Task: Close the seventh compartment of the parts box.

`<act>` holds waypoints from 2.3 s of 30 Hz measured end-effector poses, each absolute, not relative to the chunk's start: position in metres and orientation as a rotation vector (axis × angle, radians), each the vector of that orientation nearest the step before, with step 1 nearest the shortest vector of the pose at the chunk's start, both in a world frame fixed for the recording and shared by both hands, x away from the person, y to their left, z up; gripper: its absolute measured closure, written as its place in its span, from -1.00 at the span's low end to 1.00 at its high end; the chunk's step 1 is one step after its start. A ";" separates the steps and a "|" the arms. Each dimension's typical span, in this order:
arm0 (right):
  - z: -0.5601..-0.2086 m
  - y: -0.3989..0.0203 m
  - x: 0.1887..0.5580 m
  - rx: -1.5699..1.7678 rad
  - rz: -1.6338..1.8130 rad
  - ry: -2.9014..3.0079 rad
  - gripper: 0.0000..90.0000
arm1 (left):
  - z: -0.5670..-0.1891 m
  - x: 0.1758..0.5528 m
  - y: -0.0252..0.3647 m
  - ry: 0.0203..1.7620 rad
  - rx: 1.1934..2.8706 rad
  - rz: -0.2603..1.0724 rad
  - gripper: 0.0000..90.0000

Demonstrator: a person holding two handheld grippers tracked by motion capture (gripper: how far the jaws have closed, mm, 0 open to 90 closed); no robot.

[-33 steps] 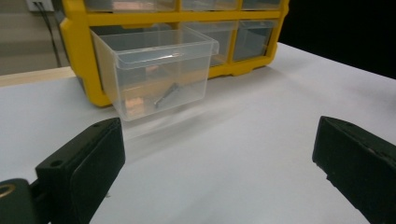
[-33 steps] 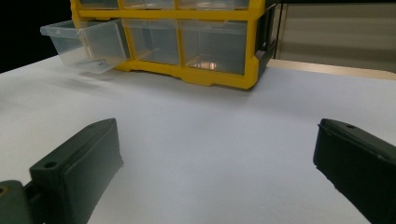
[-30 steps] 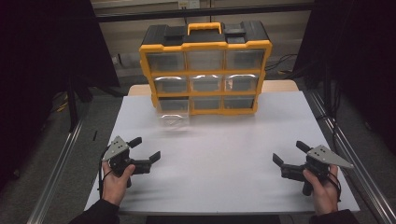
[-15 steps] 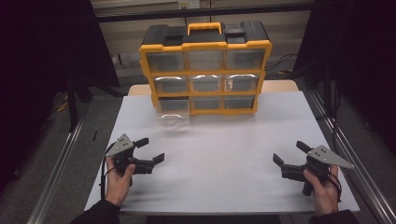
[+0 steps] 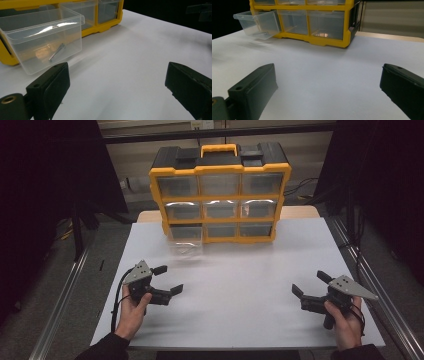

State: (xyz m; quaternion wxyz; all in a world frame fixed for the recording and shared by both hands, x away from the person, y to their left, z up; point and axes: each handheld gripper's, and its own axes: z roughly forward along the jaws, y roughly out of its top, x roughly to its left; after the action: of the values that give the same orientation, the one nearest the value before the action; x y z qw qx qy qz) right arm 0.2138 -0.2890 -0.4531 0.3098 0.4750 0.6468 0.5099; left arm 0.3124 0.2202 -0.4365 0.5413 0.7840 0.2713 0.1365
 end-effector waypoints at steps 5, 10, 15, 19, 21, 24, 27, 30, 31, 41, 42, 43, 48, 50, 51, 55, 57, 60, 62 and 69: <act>-0.453 -0.289 0.213 1.250 1.347 1.713 -0.99 | -0.436 0.316 0.218 0.639 1.835 0.314 -0.90; -0.453 -0.290 0.213 1.244 1.351 1.719 -0.99 | -0.434 0.319 0.214 0.622 1.847 0.297 -0.92; -0.453 -0.289 0.214 1.243 1.350 1.720 -0.99 | -0.434 0.320 0.208 0.596 1.863 0.263 -0.90; -0.453 -0.289 0.213 1.245 1.355 1.720 -0.99 | -0.433 0.319 0.205 0.584 1.864 0.249 -0.91; -0.453 -0.289 0.213 1.245 1.354 1.721 -0.99 | -0.433 0.320 0.205 0.576 1.877 0.252 -0.90; -0.453 -0.289 0.213 1.247 1.352 1.719 -0.99 | -0.434 0.323 0.203 0.572 1.895 0.248 -0.89; -0.453 -0.289 0.214 1.244 1.351 1.719 -0.99 | -0.432 0.324 0.202 0.569 1.910 0.237 -0.84; -0.454 -0.289 0.214 1.243 1.350 1.719 -0.99 | -0.428 0.327 0.199 0.542 1.906 0.238 -0.72; -0.454 -0.289 0.214 1.244 1.350 1.720 -0.99 | -0.427 0.327 0.198 0.538 1.904 0.236 -0.74; -0.454 -0.289 0.214 1.245 1.352 1.721 -0.99 | -0.419 0.346 0.189 0.540 1.860 0.279 -0.57; -0.454 -0.289 0.214 1.244 1.353 1.722 -0.99 | -0.419 0.348 0.189 0.548 1.858 0.286 -0.57; -0.454 -0.289 0.214 1.242 1.353 1.723 -0.99 | -0.419 0.352 0.189 0.547 1.857 0.288 -0.56; -0.454 -0.289 0.214 1.244 1.356 1.723 -0.99 | -0.417 0.358 0.189 0.532 1.855 0.318 -0.49; -0.454 -0.289 0.215 1.239 1.356 1.726 -0.99 | -0.418 0.360 0.187 0.541 1.850 0.319 -0.48; -0.454 -0.288 0.215 1.237 1.355 1.723 -0.99 | -0.419 0.361 0.187 0.530 1.860 0.325 -0.46; -0.454 -0.289 0.214 1.243 1.356 1.723 -0.99 | -0.423 0.362 0.188 0.513 1.858 0.318 -0.36; -0.454 -0.289 0.214 1.243 1.357 1.724 -0.99 | -0.425 0.361 0.189 0.504 1.851 0.313 -0.25; -0.454 -0.289 0.214 1.240 1.356 1.726 -0.99 | -0.424 0.362 0.191 0.497 1.858 0.328 -0.23; -0.454 -0.289 0.214 1.234 1.356 1.727 -0.99 | -0.425 0.361 0.192 0.501 1.874 0.342 -0.15; -0.454 -0.289 0.214 1.237 1.362 1.731 -0.99 | -0.432 0.362 0.193 0.500 1.879 0.326 0.11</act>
State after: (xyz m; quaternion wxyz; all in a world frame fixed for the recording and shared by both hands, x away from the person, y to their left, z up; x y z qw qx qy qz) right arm 0.2135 -0.2886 -0.4537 0.3027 0.4665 0.6531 0.5140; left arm 0.3619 0.1928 -0.4319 0.5522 0.7946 0.2116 0.1378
